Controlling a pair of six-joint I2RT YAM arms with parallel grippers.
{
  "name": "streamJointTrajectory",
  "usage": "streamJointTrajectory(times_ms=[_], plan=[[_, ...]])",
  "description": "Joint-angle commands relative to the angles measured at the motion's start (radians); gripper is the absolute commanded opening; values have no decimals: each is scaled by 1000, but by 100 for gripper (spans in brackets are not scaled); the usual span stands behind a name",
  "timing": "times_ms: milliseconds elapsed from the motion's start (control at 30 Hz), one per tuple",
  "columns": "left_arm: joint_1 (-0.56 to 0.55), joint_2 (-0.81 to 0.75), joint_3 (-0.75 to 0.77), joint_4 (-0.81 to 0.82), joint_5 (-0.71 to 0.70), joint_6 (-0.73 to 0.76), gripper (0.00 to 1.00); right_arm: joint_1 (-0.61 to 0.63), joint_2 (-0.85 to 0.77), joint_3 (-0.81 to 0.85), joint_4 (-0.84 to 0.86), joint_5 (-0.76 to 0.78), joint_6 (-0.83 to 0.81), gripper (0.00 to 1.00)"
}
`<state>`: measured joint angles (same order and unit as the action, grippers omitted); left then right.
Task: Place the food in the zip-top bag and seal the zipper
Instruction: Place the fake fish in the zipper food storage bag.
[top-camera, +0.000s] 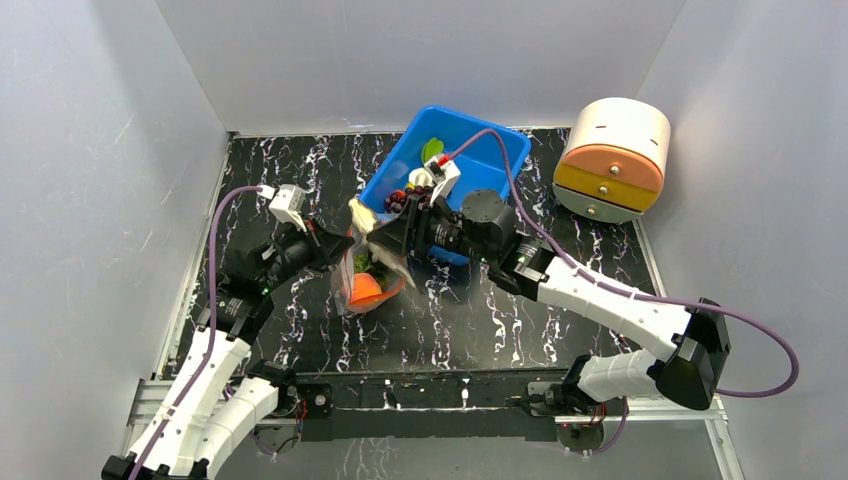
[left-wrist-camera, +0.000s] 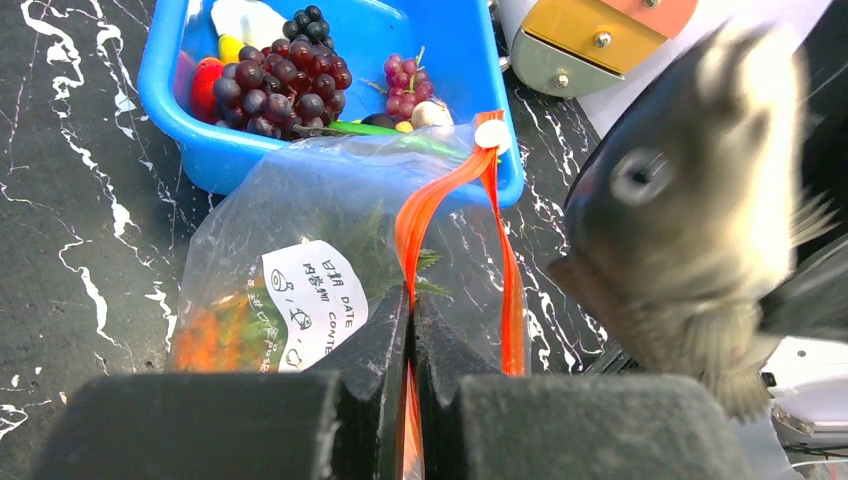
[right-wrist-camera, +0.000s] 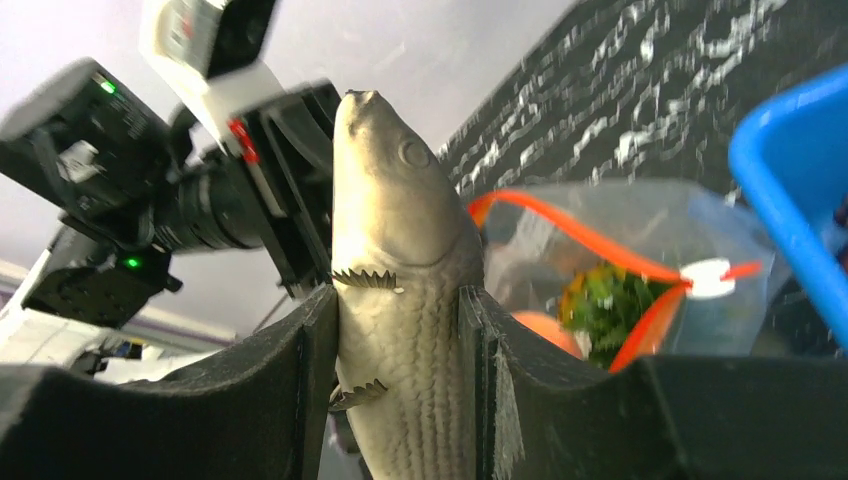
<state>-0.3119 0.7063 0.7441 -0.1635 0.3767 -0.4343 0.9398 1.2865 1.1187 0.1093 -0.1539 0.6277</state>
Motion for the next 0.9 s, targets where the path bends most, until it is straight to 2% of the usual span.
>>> streamJointTrajectory(times_ms=[0, 267, 400, 500, 700, 867], plan=[[-1, -24, 27, 66, 10, 12, 0, -1, -54, 74, -224, -31, 61, 32], [-2, -39, 41, 74, 34, 52, 0, 1, -64, 100, -456, 26, 85, 36], [-1, -26, 35, 79, 86, 67, 0, 0, -20, 120, -473, 17, 91, 38], [-1, -17, 17, 94, 136, 63, 0, 0, 48, 140, -480, -17, 85, 43], [-2, -4, -8, 112, 219, 39, 0, 6, 199, 247, -583, -36, 85, 46], [-1, 16, -9, 100, 259, 42, 0, 21, 241, 311, -592, 13, 98, 56]])
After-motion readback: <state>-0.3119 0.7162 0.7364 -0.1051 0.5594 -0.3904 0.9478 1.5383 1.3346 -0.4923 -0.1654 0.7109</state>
